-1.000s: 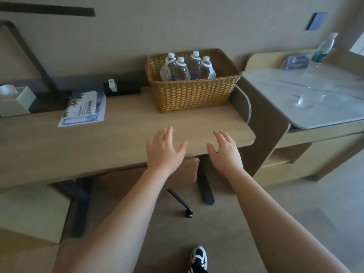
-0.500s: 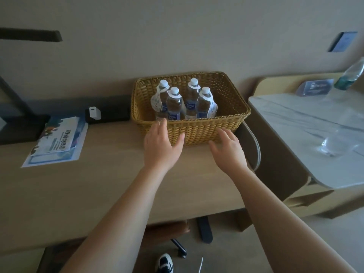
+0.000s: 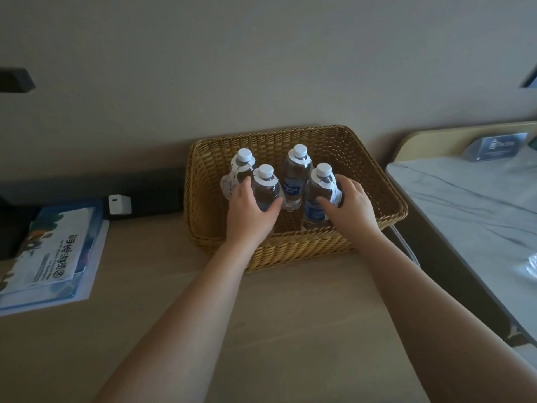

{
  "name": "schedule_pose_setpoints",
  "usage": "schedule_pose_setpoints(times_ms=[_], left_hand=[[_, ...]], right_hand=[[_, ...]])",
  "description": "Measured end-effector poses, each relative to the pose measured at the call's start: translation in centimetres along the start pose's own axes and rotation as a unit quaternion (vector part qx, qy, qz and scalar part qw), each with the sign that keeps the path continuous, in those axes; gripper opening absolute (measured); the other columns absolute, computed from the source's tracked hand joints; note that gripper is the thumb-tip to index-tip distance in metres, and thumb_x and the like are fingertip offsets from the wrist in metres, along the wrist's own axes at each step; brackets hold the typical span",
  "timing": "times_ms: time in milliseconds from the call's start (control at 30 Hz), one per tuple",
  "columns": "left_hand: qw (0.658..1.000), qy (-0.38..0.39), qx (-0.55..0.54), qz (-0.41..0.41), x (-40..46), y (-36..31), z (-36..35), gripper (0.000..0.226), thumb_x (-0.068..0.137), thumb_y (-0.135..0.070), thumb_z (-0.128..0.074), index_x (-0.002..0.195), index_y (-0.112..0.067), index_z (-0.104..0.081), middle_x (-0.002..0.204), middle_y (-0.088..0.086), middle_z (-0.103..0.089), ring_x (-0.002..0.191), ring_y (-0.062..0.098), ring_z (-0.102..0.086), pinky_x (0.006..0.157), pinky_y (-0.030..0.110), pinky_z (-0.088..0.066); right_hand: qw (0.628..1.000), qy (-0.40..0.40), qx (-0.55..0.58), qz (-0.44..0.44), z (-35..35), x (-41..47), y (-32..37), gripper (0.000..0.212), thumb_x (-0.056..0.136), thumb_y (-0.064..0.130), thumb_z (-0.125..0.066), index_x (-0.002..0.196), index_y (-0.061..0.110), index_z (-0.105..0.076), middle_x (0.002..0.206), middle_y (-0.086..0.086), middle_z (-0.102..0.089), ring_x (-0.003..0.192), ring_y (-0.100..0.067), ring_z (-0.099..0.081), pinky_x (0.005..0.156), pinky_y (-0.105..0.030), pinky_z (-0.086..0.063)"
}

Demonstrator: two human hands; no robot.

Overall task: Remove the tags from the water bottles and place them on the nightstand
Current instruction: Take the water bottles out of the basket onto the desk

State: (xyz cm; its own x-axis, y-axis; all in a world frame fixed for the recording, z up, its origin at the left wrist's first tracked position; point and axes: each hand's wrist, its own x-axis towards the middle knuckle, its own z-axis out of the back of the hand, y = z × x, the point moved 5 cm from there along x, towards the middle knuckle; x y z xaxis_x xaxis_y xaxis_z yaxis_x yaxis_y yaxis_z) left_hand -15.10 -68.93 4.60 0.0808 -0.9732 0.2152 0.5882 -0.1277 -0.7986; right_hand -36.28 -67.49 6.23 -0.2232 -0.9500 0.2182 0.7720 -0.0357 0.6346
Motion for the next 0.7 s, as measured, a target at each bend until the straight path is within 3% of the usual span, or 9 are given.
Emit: schedule_pose_setpoints(times_ms=[200,400,500,700], left_hand=[[0.996,-0.037,-0.061,0.062,3.2,1.1,-1.6,0.074,0.076,-0.038,-0.078,0.137,-0.014,-0.044,0.136,0.003,-0.051,0.126,0.019,-0.048,0.099,0.029,-0.042],[0.988,-0.017,-0.033,0.15,4.2,3.0,-3.1,0.078,0.069,-0.041,-0.083,0.133,-0.016,-0.047,0.134,0.004,-0.056,0.125,0.023,-0.051,0.089,0.027,-0.037],[0.988,-0.018,-0.019,0.154,4.5,3.1,-3.4,0.075,0.066,-0.04,-0.085,0.128,-0.017,-0.049,0.13,0.002,-0.058,0.123,0.022,-0.052,0.087,0.027,-0.037],[0.988,-0.027,-0.009,0.149,4.8,2.6,-3.9,0.068,0.069,-0.033,-0.085,0.125,-0.016,-0.05,0.129,0.005,-0.06,0.122,0.026,-0.054,0.087,0.029,-0.038]], right_hand=[[0.999,0.036,0.003,-0.031,-1.9,4.3,-1.6,0.095,0.075,0.046,-0.074,0.149,0.02,-0.02,0.154,-0.007,-0.023,0.139,-0.027,-0.026,0.107,-0.042,-0.033],[0.996,0.081,0.008,-0.027,-3.1,6.6,-3.1,0.107,0.065,0.05,-0.081,0.148,0.017,-0.021,0.152,-0.008,-0.027,0.137,-0.028,-0.03,0.107,-0.044,-0.036],[0.994,0.099,0.021,-0.027,-3.6,7.3,-3.7,0.101,0.061,0.049,-0.083,0.141,0.017,-0.03,0.142,-0.007,-0.039,0.127,-0.025,-0.041,0.094,-0.037,-0.042],[0.991,0.125,0.052,0.005,-4.2,8.0,-3.9,0.067,0.061,0.04,-0.085,0.112,0.022,-0.046,0.108,0.004,-0.056,0.1,-0.015,-0.054,0.072,-0.025,-0.041]])
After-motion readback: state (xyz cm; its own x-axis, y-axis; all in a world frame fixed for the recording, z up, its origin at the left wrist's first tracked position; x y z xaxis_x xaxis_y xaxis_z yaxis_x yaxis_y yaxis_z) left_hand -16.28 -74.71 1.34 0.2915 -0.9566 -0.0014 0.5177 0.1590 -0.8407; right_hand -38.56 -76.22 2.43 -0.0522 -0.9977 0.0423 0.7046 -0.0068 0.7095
